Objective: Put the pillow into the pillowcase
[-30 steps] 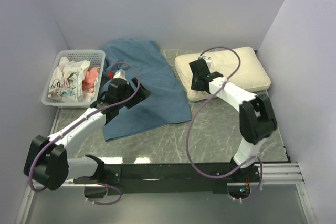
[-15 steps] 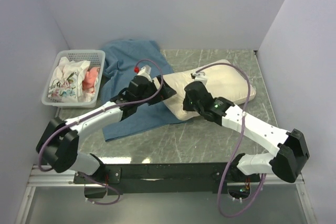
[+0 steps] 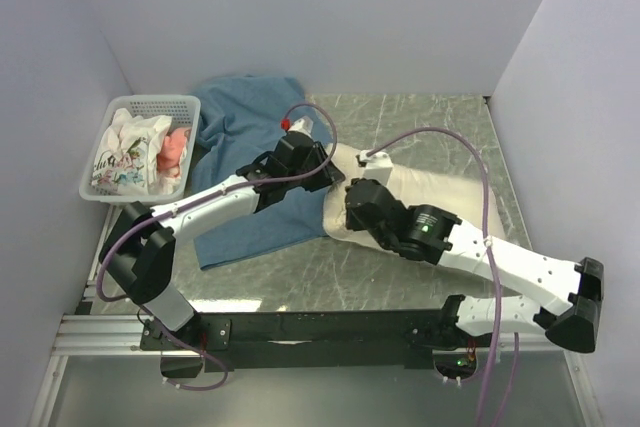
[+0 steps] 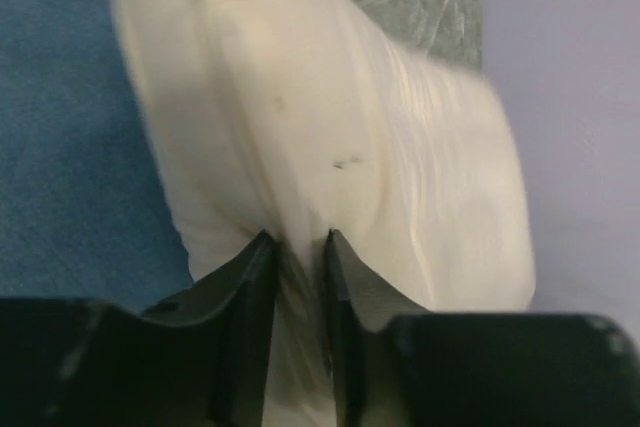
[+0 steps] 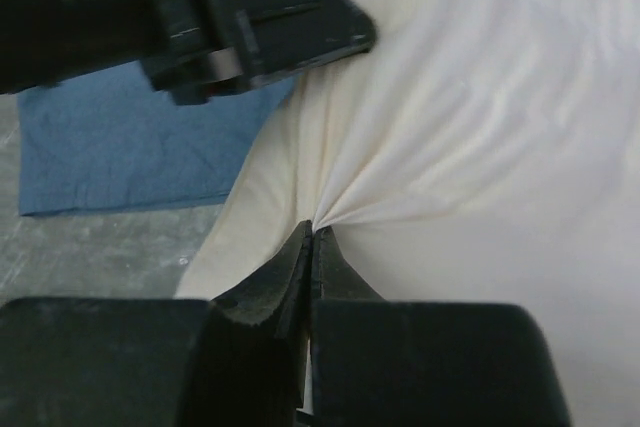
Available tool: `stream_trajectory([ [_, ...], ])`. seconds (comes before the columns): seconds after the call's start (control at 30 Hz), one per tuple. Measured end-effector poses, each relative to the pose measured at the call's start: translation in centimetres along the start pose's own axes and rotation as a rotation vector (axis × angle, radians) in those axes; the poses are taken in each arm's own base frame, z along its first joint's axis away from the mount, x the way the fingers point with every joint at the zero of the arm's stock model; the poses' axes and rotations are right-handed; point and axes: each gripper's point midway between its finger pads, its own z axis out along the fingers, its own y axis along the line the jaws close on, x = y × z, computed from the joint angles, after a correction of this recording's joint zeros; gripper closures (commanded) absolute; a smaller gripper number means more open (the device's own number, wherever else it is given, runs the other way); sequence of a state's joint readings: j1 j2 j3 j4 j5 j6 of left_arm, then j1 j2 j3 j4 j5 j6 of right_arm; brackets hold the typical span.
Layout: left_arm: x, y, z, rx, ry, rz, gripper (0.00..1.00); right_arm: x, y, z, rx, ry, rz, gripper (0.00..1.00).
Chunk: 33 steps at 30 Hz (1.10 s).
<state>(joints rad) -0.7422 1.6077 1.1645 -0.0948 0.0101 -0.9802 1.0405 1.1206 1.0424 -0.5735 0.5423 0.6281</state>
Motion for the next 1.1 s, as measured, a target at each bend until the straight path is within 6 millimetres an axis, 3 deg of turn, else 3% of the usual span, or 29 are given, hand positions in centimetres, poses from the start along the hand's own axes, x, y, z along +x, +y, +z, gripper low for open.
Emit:
stream_trajectory([
  [0.1, 0.0, -0.9, 0.0, 0.017, -0.002, 0.01, 0.73, 0.2, 1.8, -0.2, -0.022, 0.009, -0.032, 1.0],
  [0.2, 0.4, -0.3, 0.4, -0.006, 0.008, 0.031, 0.76, 1.3, 2.6, 0.3, -0.022, 0.036, -0.063, 1.0],
  [0.3, 0.7, 0.6, 0.8, -0.029, 0.019, 0.044, 0.88, 1.9, 2.5, 1.1, -0.005, 0.054, -0.074, 1.0],
  [0.37, 1.1, 0.8, 1.1, -0.033, 0.029, 0.053, 0.97, 2.3, 2.4, 1.4, -0.006, 0.067, -0.076, 0.85],
  [0.4, 1.2, 0.8, 1.1, -0.034, 0.032, 0.057, 0.99, 2.6, 2.3, 1.5, -0.011, 0.073, -0.071, 0.78],
  [0.43, 1.3, 0.8, 1.2, -0.034, 0.033, 0.063, 0.99, 2.8, 2.3, 1.6, -0.02, 0.083, -0.067, 0.61],
  [0.53, 1.5, 1.2, 1.4, -0.032, 0.024, 0.066, 0.99, 3.4, 2.8, 1.7, -0.077, 0.1, -0.038, 0.34],
  [0.63, 2.9, 2.5, 1.7, -0.033, 0.046, 0.063, 0.99, 2.5, 3.3, 1.1, -0.126, 0.073, -0.008, 0.21],
  [0.7, 4.8, 3.7, 1.8, -0.041, 0.078, 0.07, 0.98, 1.4, 3.2, 0.5, -0.146, 0.038, 0.023, 0.19],
  [0.8, 7.1, 5.2, 1.6, -0.055, 0.125, 0.078, 0.72, 0.0, 1.9, 0.0, -0.153, -0.005, 0.076, 0.18],
  [0.83, 7.6, 5.4, 1.6, -0.053, 0.133, 0.078, 0.5, -0.6, 1.1, 0.1, -0.145, -0.019, 0.099, 0.18],
  [0.87, 7.9, 5.4, 1.6, -0.047, 0.137, 0.08, 0.39, -1.0, 0.2, 0.4, -0.129, -0.031, 0.121, 0.18],
  [0.93, 8.3, 5.4, 1.3, -0.032, 0.136, 0.077, 0.26, -1.3, -1.7, 1.4, -0.088, -0.036, 0.151, 0.17],
  [1.1, 7.7, 4.6, -0.7, -0.006, 0.094, 0.057, 0.16, 0.6, -3.4, 3.0, -0.047, 0.016, 0.135, 0.14],
])
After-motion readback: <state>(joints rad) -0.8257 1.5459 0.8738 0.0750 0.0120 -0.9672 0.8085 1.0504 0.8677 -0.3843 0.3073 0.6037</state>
